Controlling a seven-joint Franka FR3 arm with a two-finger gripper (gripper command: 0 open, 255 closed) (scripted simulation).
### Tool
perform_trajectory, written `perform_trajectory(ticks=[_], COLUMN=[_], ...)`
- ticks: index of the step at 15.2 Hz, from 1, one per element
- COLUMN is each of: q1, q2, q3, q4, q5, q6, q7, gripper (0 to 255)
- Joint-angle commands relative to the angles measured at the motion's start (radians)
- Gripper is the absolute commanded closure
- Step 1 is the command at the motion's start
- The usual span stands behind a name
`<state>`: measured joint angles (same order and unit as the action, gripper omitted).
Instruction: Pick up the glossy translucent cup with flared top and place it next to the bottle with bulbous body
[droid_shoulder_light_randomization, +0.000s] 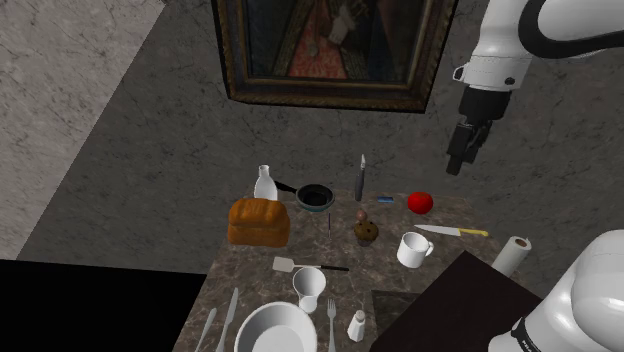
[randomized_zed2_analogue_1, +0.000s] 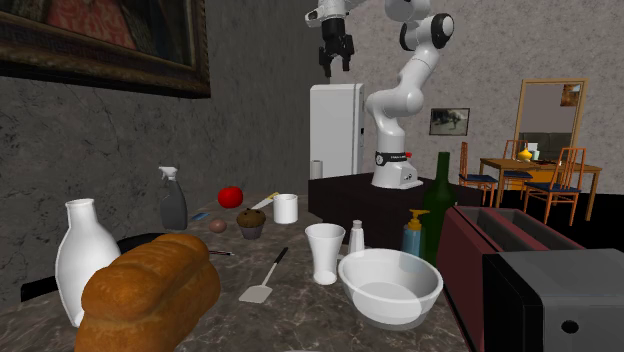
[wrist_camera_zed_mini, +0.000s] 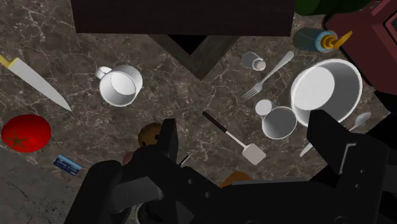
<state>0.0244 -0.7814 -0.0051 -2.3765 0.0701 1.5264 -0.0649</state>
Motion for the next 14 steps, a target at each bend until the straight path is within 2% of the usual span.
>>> perform_trajectory(ticks=[1, 8, 14], q1=[0.0, 0.017, 0.043], q2=[0.0, 0.077, 0.214], q3=[0.0, 0.039, 0.076], q4=[0.0, -0.166, -0.254], q5=[0.0, 0.072, 0.143], q6=[0.0, 0.259, 0.501], q7=[0.0, 0.048, 0.076], gripper=[0, 0, 0])
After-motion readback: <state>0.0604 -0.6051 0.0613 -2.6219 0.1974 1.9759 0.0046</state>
